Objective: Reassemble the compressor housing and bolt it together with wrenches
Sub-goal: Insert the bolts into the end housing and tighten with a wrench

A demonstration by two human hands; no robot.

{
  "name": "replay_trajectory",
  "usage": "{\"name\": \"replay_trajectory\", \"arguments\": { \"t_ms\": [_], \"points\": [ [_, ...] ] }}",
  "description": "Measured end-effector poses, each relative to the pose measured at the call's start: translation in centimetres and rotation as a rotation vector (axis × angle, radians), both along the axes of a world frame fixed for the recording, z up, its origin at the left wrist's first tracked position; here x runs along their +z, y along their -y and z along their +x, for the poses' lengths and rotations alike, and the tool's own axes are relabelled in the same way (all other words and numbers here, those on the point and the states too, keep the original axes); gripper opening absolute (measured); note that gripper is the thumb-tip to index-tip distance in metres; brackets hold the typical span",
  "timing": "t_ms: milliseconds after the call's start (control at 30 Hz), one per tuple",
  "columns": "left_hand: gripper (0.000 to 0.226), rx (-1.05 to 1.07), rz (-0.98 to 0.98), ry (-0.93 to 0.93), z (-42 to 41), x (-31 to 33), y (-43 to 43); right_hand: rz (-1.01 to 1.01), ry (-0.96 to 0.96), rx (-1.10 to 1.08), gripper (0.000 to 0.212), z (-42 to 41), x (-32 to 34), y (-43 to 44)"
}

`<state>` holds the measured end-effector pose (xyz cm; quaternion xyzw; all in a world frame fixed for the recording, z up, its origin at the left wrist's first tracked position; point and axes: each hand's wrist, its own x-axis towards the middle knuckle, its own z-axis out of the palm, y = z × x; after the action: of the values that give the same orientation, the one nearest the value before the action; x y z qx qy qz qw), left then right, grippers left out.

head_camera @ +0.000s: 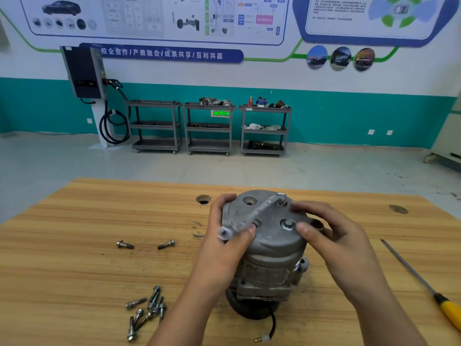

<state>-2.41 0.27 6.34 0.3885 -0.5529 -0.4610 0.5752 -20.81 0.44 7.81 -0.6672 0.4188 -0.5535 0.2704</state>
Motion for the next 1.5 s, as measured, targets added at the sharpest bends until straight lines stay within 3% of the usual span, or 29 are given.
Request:
{"name": "replay_trajectory", "arguments": {
  "t_ms": [67,167,233,333,400,633,700,800,933,1033,1167,1300,1500],
  "points": [
    [0.042,0.011,-0.006,0.0,0.1,-0.1,-0.1,-0.014,-0.149,-0.077,0.025,0.9,1.4,-0.1],
    [0.043,0.02,-0.024,0.02,0.1,-0.1,-0.2,-0.079,-0.436,-0.18,0.04,2.1,3.6,0.3],
    [0.042,0.026,-0.031,0.03,0.1,0.0,-0.2,-0.047,-0.455,-0.139,0.04,3.1,4.9,1.3],
    [0.045,0.022,-0.024,0.036,0.0,0.1,-0.2,-0.022,-0.573,-0.159,0.016,4.4,5.8,3.2],
    [0.044,0.003,-0.013,0.04,0.1,0.1,-0.2,0.027,-0.55,-0.163,0.017,4.5,6.0,4.3],
    [0.042,-0.004,-0.001,0.055,0.2,0.2,-0.2,0.3,-0.217,-0.247,0.023,3.1,5.1,6.6],
    [0.043,-0.008,0.0,0.054,0.3,0.2,-0.2,0.459,-0.057,-0.172,0.015,2.2,4.9,6.7],
    [0.045,-0.014,0.012,0.049,0.2,0.2,-0.2,0.613,0.198,0.028,0.032,0.3,4.6,6.4],
    [0.045,-0.014,0.015,0.036,0.3,0.1,-0.1,0.568,0.714,0.278,0.013,-1.7,3.2,6.2],
    [0.044,-0.018,0.012,0.017,0.3,0.1,-0.2,0.421,0.834,0.357,0.023,-2.7,1.6,5.2],
    [0.043,-0.011,0.005,0.014,0.4,0.1,-0.2,0.1,0.706,0.306,0.032,-3.4,-0.1,2.2],
    [0.044,-0.006,-0.001,0.024,0.2,0.1,-0.1,-0.203,0.302,0.172,0.031,-2.3,-1.0,-0.4],
    [0.047,0.01,-0.007,0.025,0.0,-0.1,-0.1,-0.283,-0.176,0.159,0.031,0.3,1.7,-0.7]
  ]
}}
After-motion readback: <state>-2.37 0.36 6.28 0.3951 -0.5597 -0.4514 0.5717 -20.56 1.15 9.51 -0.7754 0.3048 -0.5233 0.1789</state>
